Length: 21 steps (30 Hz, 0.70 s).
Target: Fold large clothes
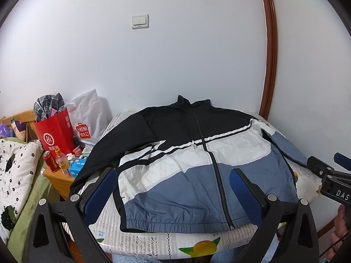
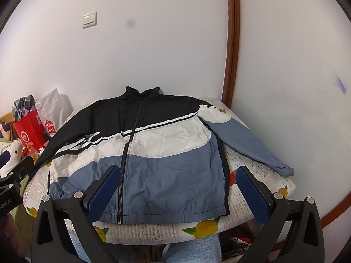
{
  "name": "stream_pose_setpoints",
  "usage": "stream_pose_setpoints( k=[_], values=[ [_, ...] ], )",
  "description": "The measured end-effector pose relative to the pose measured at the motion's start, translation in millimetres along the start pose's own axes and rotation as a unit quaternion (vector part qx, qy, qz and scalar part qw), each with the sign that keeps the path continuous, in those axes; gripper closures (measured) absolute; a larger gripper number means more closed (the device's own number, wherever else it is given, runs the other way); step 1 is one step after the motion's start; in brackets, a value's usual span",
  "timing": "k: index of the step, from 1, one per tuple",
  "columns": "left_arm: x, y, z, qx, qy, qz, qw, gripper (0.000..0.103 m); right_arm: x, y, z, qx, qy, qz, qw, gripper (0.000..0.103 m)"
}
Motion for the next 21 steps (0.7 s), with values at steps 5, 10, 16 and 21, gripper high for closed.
stream_pose_setpoints(
  k=[5,10,16,21],
  values=[
    [1.7,0.3,-2.9,-0.01,0.004,0.0,0.9999,0.0,0.3,-0.9,0.0,0.001,0.0,0.0,1.0,0.0],
    [7.4,5.6,-5.4,-0.008,-0.01,0.002,0.9999,0.0,4.3,-1.3,-3.4,0.006,0.002,-0.006,1.0,0.0],
    [13.9,17.3,-18.8,-0.006,-0.005,0.008,0.9999,0.0,13.6,5.3,-16.1,0.015,0.002,-0.007,1.0,0.0],
    [20.8,38.8,-38.7,0.017,0.011,0.022,0.9995,0.0,17.4,16.9,-40.8,0.007,0.012,0.005,1.0,0.0]
  ],
)
Point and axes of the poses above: each gripper's, at about its wrist camera, not at the fingertips, and z roughly against the way its jaws point, y to its left, x to its top, the point moved 4 cm from there along -z, roughly the way its jaws point, and after that the axes turned 15 degrees about -x, right-handed, at the moved point
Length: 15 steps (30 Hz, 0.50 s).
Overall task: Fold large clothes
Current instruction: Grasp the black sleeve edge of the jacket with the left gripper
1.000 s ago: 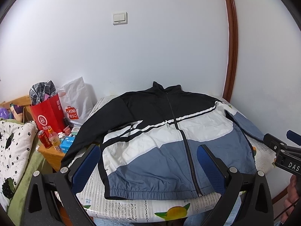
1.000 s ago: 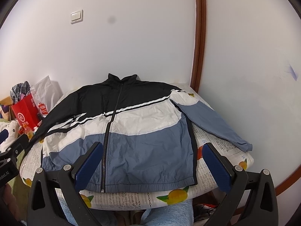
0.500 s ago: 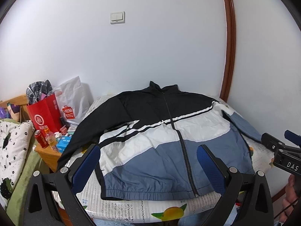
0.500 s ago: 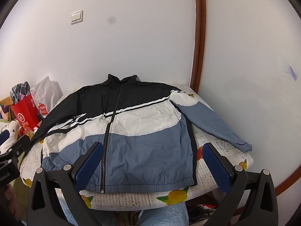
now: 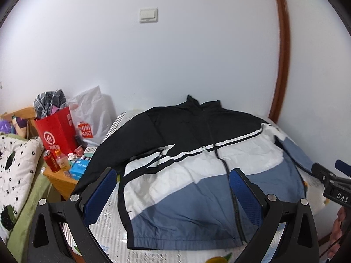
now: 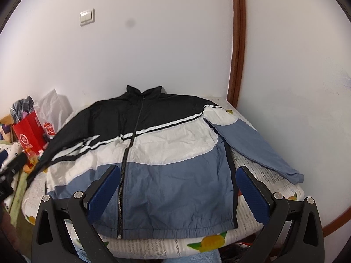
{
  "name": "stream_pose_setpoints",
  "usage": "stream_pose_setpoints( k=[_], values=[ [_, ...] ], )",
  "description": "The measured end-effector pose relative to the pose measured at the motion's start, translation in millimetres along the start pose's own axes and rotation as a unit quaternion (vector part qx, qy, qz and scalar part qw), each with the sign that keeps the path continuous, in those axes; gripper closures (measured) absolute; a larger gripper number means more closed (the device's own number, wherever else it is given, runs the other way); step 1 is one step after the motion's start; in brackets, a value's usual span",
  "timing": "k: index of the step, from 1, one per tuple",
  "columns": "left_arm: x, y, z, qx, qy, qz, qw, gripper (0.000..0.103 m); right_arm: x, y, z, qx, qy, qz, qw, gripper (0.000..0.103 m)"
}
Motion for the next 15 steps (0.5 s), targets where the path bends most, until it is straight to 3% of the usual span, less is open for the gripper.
stream_pose_setpoints(
  k=[9,15],
  values=[
    [-5.7,71.2,-62.0,0.025,0.053,0.052,0.9969,0.0,6.3,31.3,-65.4,0.021,0.055,0.021,0.998,0.001],
    [-28.0,137.0,-102.9,0.054,0.098,0.086,0.9901,0.001,1.8,57.8,-110.8,0.009,0.087,0.034,0.996,0.012]
  ],
)
Point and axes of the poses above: each gripper's, at about its wrist camera, not at the fingertips, and z roughly against the way its jaws point, y to its left, x to its top, the point moved 4 cm from there along -z, roughly the way its jaws point, and after that the axes turned 15 degrees about -x, right-handed, at the moved point
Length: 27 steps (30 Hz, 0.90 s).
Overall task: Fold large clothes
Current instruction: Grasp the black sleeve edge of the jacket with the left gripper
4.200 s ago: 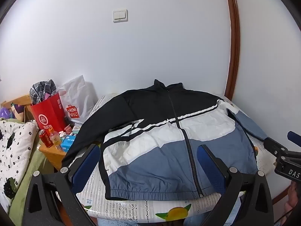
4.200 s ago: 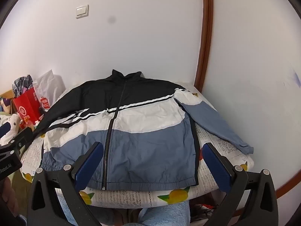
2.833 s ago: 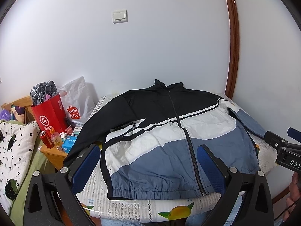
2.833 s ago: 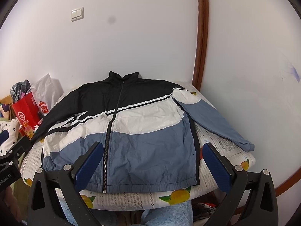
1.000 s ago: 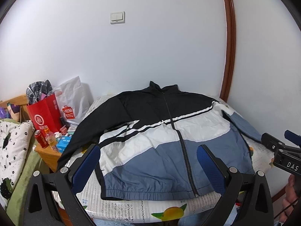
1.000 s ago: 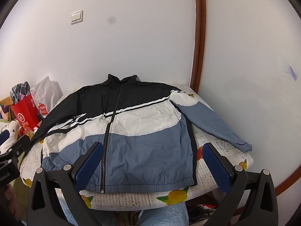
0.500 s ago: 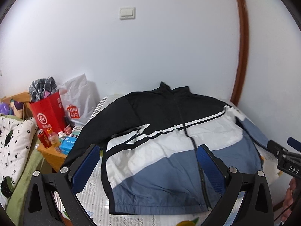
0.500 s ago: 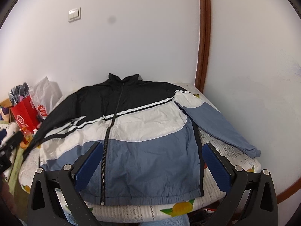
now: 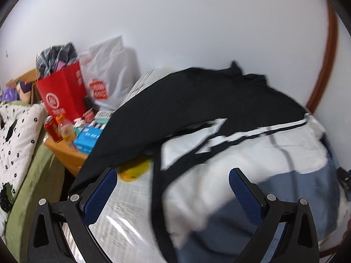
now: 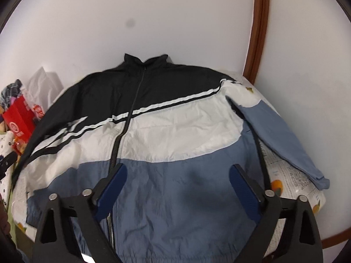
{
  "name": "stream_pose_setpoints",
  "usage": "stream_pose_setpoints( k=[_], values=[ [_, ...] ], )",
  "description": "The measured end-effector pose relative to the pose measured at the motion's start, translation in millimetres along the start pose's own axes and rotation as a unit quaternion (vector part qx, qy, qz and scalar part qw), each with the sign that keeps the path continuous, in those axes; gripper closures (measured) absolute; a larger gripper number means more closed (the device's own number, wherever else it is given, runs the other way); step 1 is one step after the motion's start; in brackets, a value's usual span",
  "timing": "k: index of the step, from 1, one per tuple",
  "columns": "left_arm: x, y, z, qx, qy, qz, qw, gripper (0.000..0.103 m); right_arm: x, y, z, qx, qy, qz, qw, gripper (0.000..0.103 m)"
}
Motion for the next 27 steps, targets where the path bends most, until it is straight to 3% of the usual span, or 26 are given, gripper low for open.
stream_pose_setpoints(
  k=[4,8,17,21,23,25,27],
  values=[
    [-4.6,34.1,-20.5,0.023,0.019,-0.003,0.9995,0.001,1.5,19.7,-19.8,0.01,0.006,0.001,1.0,0.016],
    [-8.8,63.3,-34.2,0.036,0.033,-0.006,0.9988,0.001,0.5,40.5,-32.9,-0.007,0.018,0.024,1.0,0.016],
    [-10.8,100.5,-58.8,0.047,0.05,-0.015,0.9975,0.007,-6.6,63.7,-37.7,-0.017,0.033,0.024,0.999,0.016],
    [-10.0,108.2,-72.3,0.049,0.054,0.003,0.9973,0.032,-8.2,66.0,-34.3,-0.028,0.033,0.024,0.999,0.016],
    [-5.3,108.5,-71.8,0.054,0.045,0.012,0.9975,0.05,-9.3,64.4,-30.7,-0.032,0.032,0.027,0.999,0.016],
    [0.1,108.2,-72.8,0.059,0.044,0.014,0.9972,0.075,-8.9,61.6,-27.8,-0.038,0.029,0.031,0.998,0.016],
    [5.8,107.1,-73.5,0.049,0.044,0.022,0.9976,0.091,-6.5,58.2,-25.7,-0.04,0.025,0.035,0.998,0.016]
  ],
)
Point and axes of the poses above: each gripper's, at about its wrist camera, not at the fingertips, and z roughly against the way its jaws point, y to its left, x to its top, the point moved 4 cm from there along -z, roughly the way its jaws point, and after that the axes turned 15 degrees about -x, right-handed, at the moved point
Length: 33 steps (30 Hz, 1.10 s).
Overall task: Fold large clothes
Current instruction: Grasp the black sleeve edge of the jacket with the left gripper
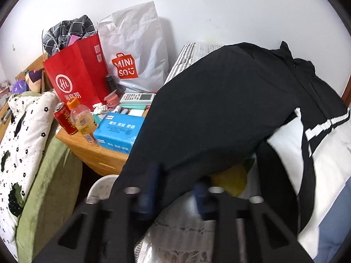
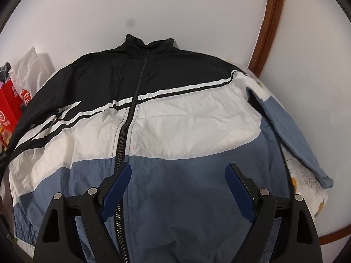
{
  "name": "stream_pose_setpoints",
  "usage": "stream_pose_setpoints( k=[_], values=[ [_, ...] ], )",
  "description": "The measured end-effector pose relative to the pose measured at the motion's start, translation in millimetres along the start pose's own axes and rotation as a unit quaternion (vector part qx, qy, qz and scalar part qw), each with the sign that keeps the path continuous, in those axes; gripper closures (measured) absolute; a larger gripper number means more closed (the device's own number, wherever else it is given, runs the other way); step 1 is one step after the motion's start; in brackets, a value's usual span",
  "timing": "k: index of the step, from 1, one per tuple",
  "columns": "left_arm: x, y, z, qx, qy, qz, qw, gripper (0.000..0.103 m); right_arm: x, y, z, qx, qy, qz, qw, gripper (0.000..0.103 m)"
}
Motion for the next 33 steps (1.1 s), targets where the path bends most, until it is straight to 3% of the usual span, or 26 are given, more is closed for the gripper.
stream_pose_setpoints(
  k=[3,10,19,25,33],
  values=[
    [9.4,-2.5,6.2,-0.001,-0.005,0.012,0.9999,0.096,7.6,-5.7,2.7,0.006,-0.011,0.003,1.0,0.016],
    [50.2,-25.4,37.3,0.01,-0.043,0.0,0.999,0.098,36.1,-15.1,-0.2,0.052,-0.027,0.004,0.998,0.016],
    [119.0,-104.2,56.5,-0.041,-0.087,-0.037,0.9947,0.098,64.7,-40.2,-15.7,0.063,-0.052,0.016,0.997,0.016],
    [141.6,-169.9,31.6,-0.084,-0.078,-0.068,0.9911,0.098,67.4,-65.2,-33.9,0.057,-0.051,0.015,0.997,0.016],
    [135.9,-231.7,-20.2,-0.124,-0.026,-0.078,0.989,0.098,60.6,-96.0,-69.0,0.044,-0.037,0.001,0.998,0.016]
  ],
)
Point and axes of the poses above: each gripper's, at about its wrist camera, not at the fingertips, and z roughly against the way its jaws point, y to its left, x to its top, the point moved 4 cm from there along -z, roughly the way its jaws point, and after that the axes turned 15 degrees about -x, right-handed, at the moved point
